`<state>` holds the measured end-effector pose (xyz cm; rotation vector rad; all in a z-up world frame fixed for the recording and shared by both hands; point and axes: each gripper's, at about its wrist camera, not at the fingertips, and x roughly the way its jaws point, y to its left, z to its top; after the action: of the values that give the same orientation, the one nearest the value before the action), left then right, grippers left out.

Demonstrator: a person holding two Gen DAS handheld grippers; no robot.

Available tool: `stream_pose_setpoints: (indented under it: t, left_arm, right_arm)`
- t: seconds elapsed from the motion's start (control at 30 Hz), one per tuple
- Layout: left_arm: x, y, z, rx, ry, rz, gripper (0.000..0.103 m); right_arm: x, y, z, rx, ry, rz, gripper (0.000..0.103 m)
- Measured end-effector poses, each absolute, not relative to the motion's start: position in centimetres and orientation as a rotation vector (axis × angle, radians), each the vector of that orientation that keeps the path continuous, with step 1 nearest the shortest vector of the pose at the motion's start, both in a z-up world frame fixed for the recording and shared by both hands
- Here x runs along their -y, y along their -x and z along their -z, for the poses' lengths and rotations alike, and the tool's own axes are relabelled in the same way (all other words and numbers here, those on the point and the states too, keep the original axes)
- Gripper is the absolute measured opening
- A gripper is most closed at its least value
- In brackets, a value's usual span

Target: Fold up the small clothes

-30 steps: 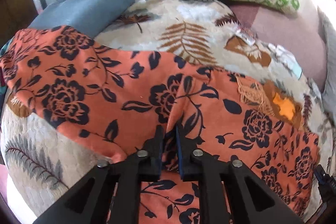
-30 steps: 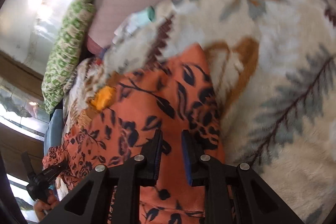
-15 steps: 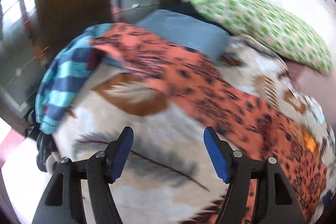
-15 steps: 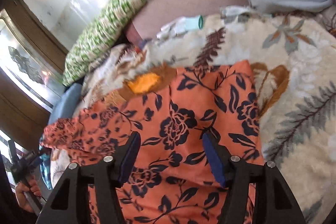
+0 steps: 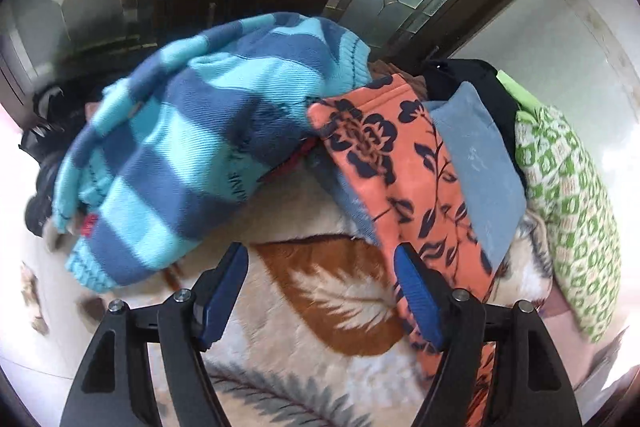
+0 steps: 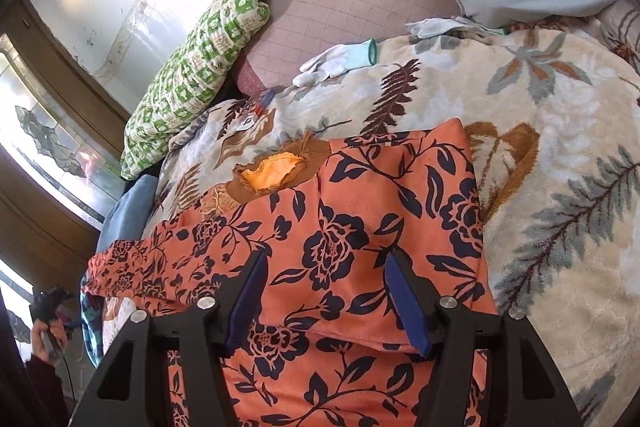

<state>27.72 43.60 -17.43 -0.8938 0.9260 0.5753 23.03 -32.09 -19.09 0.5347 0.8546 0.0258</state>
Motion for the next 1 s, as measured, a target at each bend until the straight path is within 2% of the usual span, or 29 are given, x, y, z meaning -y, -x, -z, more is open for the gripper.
stream_pose_setpoints:
  t: [0.13, 0.2, 0.27, 0.33, 0.47, 0.63, 0.83, 1.0]
  left_arm:
    - [-43.6, -30.1, 18.3, -0.912, 0.948, -0.546, 0.075]
    - [-43.6, -31.0, 18.4, -0.875, 0.952, -0.531, 0.069]
    - [-43.7, -32.2, 18.5, -0.882, 0.932, -0.517, 0.030]
    - [-43.5, -33.1, 18.7, -0.918, 0.887, -0.522, 0.006]
    - [-42.6, -33.5, 17.5, -0.876, 0.801, -0.530, 0.005]
    - [-37.3, -33.1, 12.1, -0.780, 0.590, -0.423, 0.004]
    - [-26.0, -32.8, 4.4, -0.705, 0.435, -0.149, 0.004]
    - [-14.5, -33.3, 1.1, -0.706, 0.320, 0.052, 0.004]
  right_arm:
    - [32.0, -23.5, 19.4, -0.863, -0.524, -0.024, 0.065]
    - [32.0, -23.7, 19.7, -0.872, -0.516, -0.008, 0.065]
    - [32.2, -23.8, 19.9, -0.873, -0.520, -0.003, 0.065]
    - [32.3, -23.9, 19.9, -0.869, -0.523, 0.004, 0.065]
    - [32.4, -23.9, 19.8, -0.854, -0.518, 0.002, 0.065]
    - [33.1, -23.4, 19.1, -0.817, -0.547, 0.022, 0.065]
    - [35.7, -22.1, 18.2, -0.743, -0.661, 0.053, 0.065]
    - [38.8, -20.6, 17.7, -0.686, -0.767, 0.089, 0.065]
